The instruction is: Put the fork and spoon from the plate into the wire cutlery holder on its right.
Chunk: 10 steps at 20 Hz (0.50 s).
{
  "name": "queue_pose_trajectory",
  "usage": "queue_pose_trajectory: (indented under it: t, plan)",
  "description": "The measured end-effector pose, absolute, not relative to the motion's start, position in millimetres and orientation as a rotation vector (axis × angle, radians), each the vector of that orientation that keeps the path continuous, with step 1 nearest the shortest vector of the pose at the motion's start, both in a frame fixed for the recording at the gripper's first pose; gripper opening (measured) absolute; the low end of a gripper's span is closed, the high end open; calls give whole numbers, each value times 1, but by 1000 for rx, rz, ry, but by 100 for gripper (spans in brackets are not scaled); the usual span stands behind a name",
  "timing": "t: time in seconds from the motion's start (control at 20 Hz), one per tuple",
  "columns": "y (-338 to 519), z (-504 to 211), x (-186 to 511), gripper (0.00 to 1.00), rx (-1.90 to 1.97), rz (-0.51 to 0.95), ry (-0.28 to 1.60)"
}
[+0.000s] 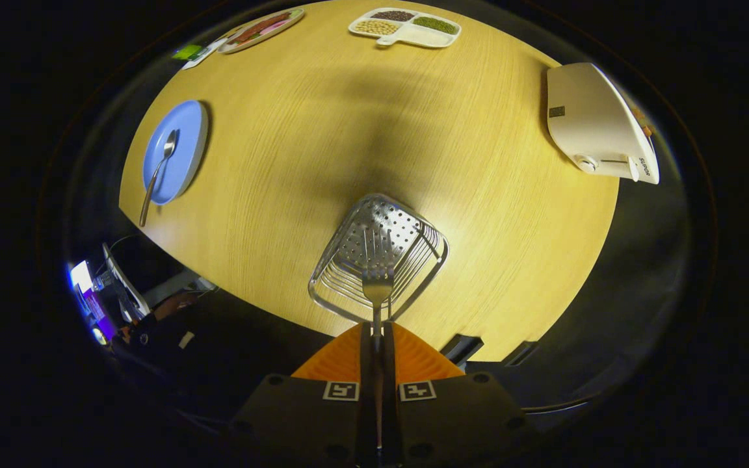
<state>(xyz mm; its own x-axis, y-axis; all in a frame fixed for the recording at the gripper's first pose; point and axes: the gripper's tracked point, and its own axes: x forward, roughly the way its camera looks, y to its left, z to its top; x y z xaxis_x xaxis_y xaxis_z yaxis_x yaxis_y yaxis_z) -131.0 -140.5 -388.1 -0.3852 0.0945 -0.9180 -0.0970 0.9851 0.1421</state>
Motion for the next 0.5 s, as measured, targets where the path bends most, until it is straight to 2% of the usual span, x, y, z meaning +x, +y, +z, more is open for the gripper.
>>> queue_pose_trajectory:
  t: [0.5]
  plan:
    - [-131,-417,-114,9,63,141,2037]
